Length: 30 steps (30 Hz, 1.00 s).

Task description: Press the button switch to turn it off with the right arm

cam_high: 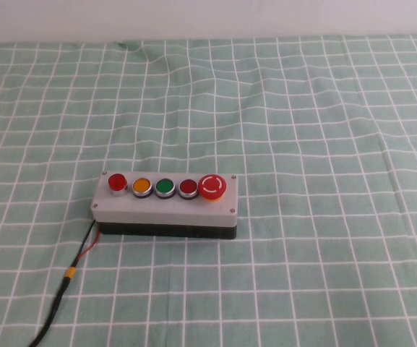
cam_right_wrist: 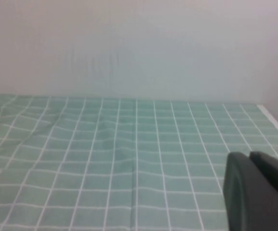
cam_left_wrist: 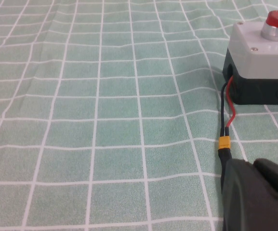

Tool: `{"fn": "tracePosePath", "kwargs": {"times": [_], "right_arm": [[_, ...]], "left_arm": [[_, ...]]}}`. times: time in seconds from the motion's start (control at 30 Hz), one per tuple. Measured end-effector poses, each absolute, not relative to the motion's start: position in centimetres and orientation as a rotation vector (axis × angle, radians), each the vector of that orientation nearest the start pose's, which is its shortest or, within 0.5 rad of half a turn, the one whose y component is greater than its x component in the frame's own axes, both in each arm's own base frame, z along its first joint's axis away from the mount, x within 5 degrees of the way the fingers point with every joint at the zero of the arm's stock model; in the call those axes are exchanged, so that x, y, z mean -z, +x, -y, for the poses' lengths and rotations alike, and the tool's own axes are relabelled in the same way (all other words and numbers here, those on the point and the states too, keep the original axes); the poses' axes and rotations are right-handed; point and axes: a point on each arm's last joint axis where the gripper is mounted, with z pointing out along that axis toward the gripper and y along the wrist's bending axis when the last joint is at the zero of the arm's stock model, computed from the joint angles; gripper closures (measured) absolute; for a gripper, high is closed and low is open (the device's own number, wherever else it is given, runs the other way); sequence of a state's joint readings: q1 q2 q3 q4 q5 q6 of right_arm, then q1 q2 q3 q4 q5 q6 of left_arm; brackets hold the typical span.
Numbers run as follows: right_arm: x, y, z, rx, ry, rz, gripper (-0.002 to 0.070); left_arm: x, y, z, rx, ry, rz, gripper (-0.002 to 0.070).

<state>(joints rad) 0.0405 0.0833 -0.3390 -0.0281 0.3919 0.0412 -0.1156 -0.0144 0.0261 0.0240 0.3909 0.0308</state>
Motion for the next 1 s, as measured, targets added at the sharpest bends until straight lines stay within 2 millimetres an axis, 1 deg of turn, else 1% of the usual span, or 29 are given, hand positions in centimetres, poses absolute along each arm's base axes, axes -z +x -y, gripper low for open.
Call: {"fn": "tracePosePath", "kwargs": {"times": [0.17, 0.27, 0.37, 0.43, 0.5, 1.0], "right_arm": [[-23.8, 4.4, 0.0, -0.028, 0.025, -1.672, 0.0692], [-20.9, 5.0, 0.0, -0.031, 0.045, -1.744, 0.0692], [-18.6, 5.3, 0.1, -0.03, 0.063, -1.81, 0.0692], [-17.6, 5.3, 0.1, -0.031, 0.068, -1.84, 0.0692], [-17.3, 5.3, 0.0, -0.033, 0.069, -1.853, 0.0692], [-17.3, 5.3, 0.0, -0.034, 0.07, -1.853, 0.0692]], "left_arm": [[-17.0, 5.2, 0.5, 0.034, 0.153, -1.88, 0.0678], [-17.0, 5.2, 0.5, 0.034, 0.153, -1.88, 0.0678], [-17.0, 5.2, 0.5, 0.034, 0.153, -1.88, 0.0678], [-17.0, 5.2, 0.5, 0.034, 0.153, -1.88, 0.0678], [-17.0, 5.2, 0.5, 0.034, 0.153, -1.88, 0.0678], [-17.0, 5.2, 0.5, 0.034, 0.153, -1.88, 0.0678]]}}
